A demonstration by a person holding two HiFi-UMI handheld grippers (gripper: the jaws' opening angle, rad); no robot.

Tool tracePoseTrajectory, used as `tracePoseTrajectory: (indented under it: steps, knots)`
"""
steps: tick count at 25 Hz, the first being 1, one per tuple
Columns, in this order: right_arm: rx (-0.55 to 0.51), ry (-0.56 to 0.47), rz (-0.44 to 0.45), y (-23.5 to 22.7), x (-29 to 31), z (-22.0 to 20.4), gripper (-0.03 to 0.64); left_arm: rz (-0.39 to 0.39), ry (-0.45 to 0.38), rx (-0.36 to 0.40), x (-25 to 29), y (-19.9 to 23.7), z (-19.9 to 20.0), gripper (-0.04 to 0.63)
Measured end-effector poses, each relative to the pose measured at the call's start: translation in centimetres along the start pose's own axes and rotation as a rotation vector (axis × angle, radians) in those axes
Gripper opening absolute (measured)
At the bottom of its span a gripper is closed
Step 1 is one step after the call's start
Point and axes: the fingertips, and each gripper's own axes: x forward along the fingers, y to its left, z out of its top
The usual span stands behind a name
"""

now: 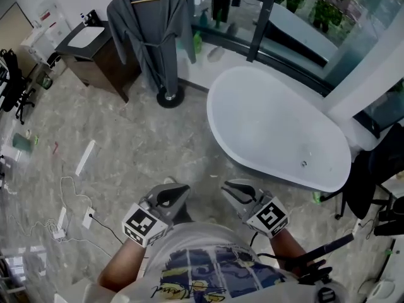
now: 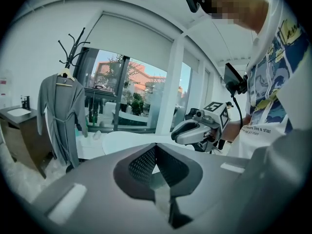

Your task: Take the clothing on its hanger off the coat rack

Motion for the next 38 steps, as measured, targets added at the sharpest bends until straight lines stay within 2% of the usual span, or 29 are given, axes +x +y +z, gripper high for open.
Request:
tracePoseTrajectory:
  steps: [3, 7, 12, 16, 24, 29, 33, 38]
  knots:
    - [0.026, 0.017, -0.011, -2.0, 2.6, 0.8, 0.069, -0.016, -0.042, -0.007, 0.9, 3.8, 1.5, 0.002]
    - [0.009, 0.050, -0.005, -4.7, 8.6, 3.5, 0.086, -0.005, -0.074, 0.000, 0.1, 10.7, 3.9, 0.002]
    - [-0.032, 0.037, 0.000, -7.9, 17.0, 8.8, 0.092, 0.039, -0.077, 0.002, -3.3, 19.7, 5.9, 0.002]
    - [-0.060, 0.019, 0.013, -10.2, 22.9, 12.3, 0.092, 0.085, -0.049, 0.016, -5.4, 25.8, 6.2, 0.003]
    - [-0.132, 0.042, 0.060, -15.4, 30.6, 15.8, 0.092, 0.167, -0.089, -0.044, -6.7, 32.9, 7.0, 0.003]
    - [-0.183, 0.031, 0.065, -22.0, 34.9, 18.4, 0.098, 0.242, -0.098, -0.059, -6.2, 38.0, 7.7, 0.002]
    - [-0.211, 0.019, 0.075, -28.5, 37.8, 21.6, 0.111, 0.293, -0.115, -0.054, -4.6, 41.8, 10.5, 0.003]
    - [-0.315, 0.028, 0.046, -37.9, 40.2, 25.9, 0.132, 0.322, -0.131, -0.047, -1.5, 45.6, 14.0, 0.003]
